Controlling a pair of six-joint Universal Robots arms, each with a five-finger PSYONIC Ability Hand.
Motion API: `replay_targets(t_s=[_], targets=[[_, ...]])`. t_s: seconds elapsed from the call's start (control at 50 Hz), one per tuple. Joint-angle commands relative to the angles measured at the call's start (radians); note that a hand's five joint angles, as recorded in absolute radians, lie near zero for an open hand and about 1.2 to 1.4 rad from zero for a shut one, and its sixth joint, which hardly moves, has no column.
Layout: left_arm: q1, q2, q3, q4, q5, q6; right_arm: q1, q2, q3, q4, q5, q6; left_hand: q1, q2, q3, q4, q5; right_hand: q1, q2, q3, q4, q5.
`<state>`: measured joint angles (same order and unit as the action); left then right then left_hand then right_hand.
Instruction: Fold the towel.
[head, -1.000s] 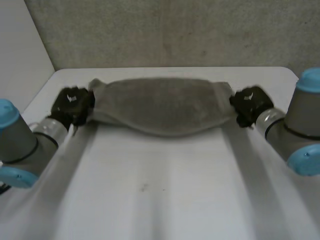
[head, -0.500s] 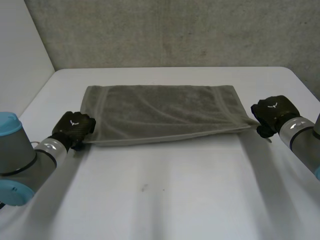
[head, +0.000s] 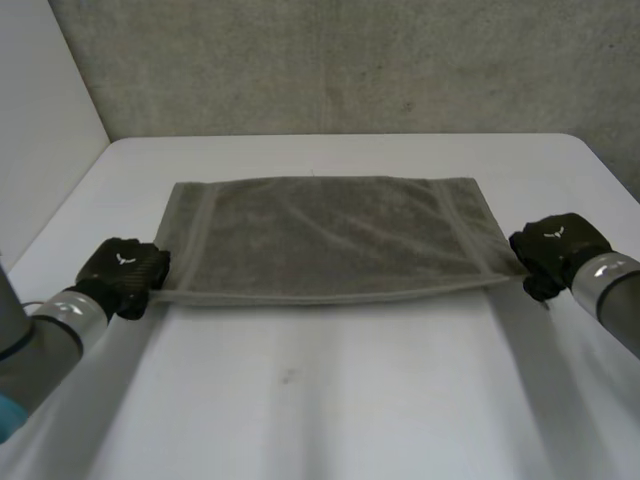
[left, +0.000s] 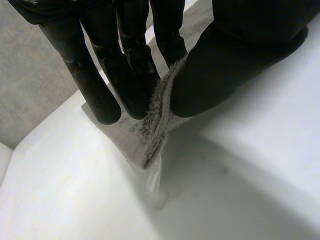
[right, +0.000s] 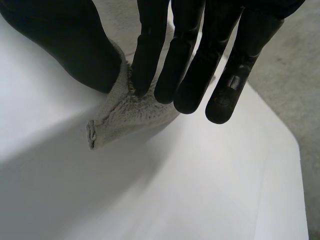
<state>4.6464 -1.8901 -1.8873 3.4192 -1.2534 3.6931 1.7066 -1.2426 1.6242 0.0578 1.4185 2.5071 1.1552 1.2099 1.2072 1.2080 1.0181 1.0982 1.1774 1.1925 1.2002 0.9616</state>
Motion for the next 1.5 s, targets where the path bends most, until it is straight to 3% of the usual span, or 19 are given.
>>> replay_targets(t_s=[0.02, 0.1, 0.24, 0.28, 0.34, 0.38, 0.54, 0.7, 0.88, 0.9, 0.92, 0.94, 0.96, 1.0, 1.02, 1.1, 1.26, 1.36, 1.5], targets=[[0.077, 0.259, -0.062, -0.388, 0.008, 0.019, -0.104, -0.221, 0.097, 0.297, -0.024, -0.232, 0.241, 0.186, 0.189, 0.188, 0.204, 0.298, 0.219, 0.204, 0.196, 0.26], [0.094, 0.37, -0.062, -0.532, 0.034, 0.059, -0.157, -0.337, 0.112, 0.466, -0.067, -0.402, 0.241, 0.186, 0.189, 0.188, 0.204, 0.298, 0.219, 0.204, 0.196, 0.26], [0.106, 0.384, -0.039, -0.443, 0.114, 0.062, -0.176, -0.317, 0.048, 0.439, -0.147, -0.383, 0.241, 0.186, 0.189, 0.188, 0.204, 0.298, 0.219, 0.204, 0.196, 0.26], [0.098, 0.304, -0.004, -0.317, 0.114, 0.051, -0.165, -0.179, -0.003, 0.363, -0.153, -0.312, 0.241, 0.186, 0.189, 0.188, 0.204, 0.298, 0.219, 0.204, 0.196, 0.26], [0.077, 0.23, 0.024, -0.244, 0.104, 0.054, -0.156, -0.107, -0.047, 0.32, -0.144, -0.28, 0.241, 0.186, 0.189, 0.188, 0.204, 0.298, 0.219, 0.204, 0.196, 0.26], [0.016, 0.093, 0.107, -0.143, 0.077, 0.053, -0.109, 0.004, -0.143, 0.26, -0.109, -0.229, 0.241, 0.186, 0.189, 0.188, 0.204, 0.298, 0.219, 0.204, 0.196, 0.26], [-0.055, -0.237, 0.377, -0.048, -0.058, 0.048, 0.031, 0.305, -0.423, 0.122, 0.049, -0.173, 0.241, 0.186, 0.189, 0.188, 0.204, 0.298, 0.219, 0.204, 0.196, 0.26], [-0.087, -0.426, 0.566, 0.07, -0.07, 0.038, 0.068, 0.454, -0.537, -0.172, 0.082, -0.139, 0.241, 0.186, 0.189, 0.188, 0.204, 0.298, 0.219, 0.204, 0.196, 0.26], [-0.109, -0.534, 0.677, 0.14, -0.09, 0.03, 0.073, 0.572, -0.633, -0.246, 0.111, -0.146, 0.241, 0.186, 0.189, 0.188, 0.204, 0.298, 0.219, 0.204, 0.196, 0.26], [-0.113, -0.538, 0.677, 0.143, -0.09, 0.03, 0.073, 0.584, -0.644, -0.248, 0.105, -0.145, 0.241, 0.186, 0.189, 0.188, 0.204, 0.183, 0.104, 0.089, 0.081, 0.145], [-0.118, -0.538, 0.672, 0.144, -0.09, 0.03, 0.074, 0.588, -0.649, -0.25, 0.103, -0.145, -0.186, -0.24, -0.238, -0.239, -0.223, -0.699, -0.778, -0.793, -0.801, -0.737], [-0.118, -0.538, 0.672, 0.144, -0.09, 0.03, 0.074, 0.588, -0.649, -0.25, 0.103, -0.145, -0.19, -0.245, -0.242, -0.243, -0.227, -0.708, -0.787, -0.802, -0.81, -0.746], [-0.126, -0.535, 0.665, 0.144, -0.09, 0.031, 0.077, 0.589, -0.649, -0.25, 0.106, -0.143, -0.981, -1.035, -1.033, -1.034, -1.018, -0.924, -1.003, -1.018, -1.026, -0.962], [-0.141, -0.528, 0.648, 0.147, -0.087, 0.031, 0.087, 0.583, -0.644, -0.253, 0.108, -0.133, -0.859, -0.913, -0.911, -0.912, -0.896, -0.924, -1.003, -1.018, -1.026, -0.962], [-0.152, -0.511, 0.628, 0.15, -0.086, 0.028, 0.094, 0.568, -0.636, -0.254, 0.106, -0.13, -0.981, -1.035, -1.033, -1.034, -1.018, -0.924, -1.003, -1.018, -1.026, -0.962], [-0.155, -0.449, 0.576, 0.161, -0.087, 0.025, 0.096, 0.491, -0.596, -0.254, 0.108, -0.117, -0.981, -1.035, -1.033, -1.034, -1.018, -0.924, -1.003, -1.018, -1.026, -0.962], [-0.152, -0.181, 0.346, 0.156, -0.086, -0.008, 0.08, 0.198, -0.346, -0.237, 0.082, 0.032, -0.981, -1.035, -1.033, -1.034, -1.018, -0.924, -1.003, -1.018, -1.026, -0.962], [-0.141, -0.023, 0.18, 0.161, -0.075, -0.071, 0.01, 0.045, -0.117, -0.182, 0.005, 0.116, -0.981, -1.035, -1.033, -1.034, -1.018, -0.924, -1.003, -1.018, -1.026, -0.962], [-0.123, 0.075, 0.034, 0.156, -0.077, -0.148, -0.105, 0.02, 0.054, -0.142, -0.11, 0.111, -0.981, -1.035, -1.033, -1.034, -1.018, -0.755, -0.835, -0.85, -0.857, -0.793]])
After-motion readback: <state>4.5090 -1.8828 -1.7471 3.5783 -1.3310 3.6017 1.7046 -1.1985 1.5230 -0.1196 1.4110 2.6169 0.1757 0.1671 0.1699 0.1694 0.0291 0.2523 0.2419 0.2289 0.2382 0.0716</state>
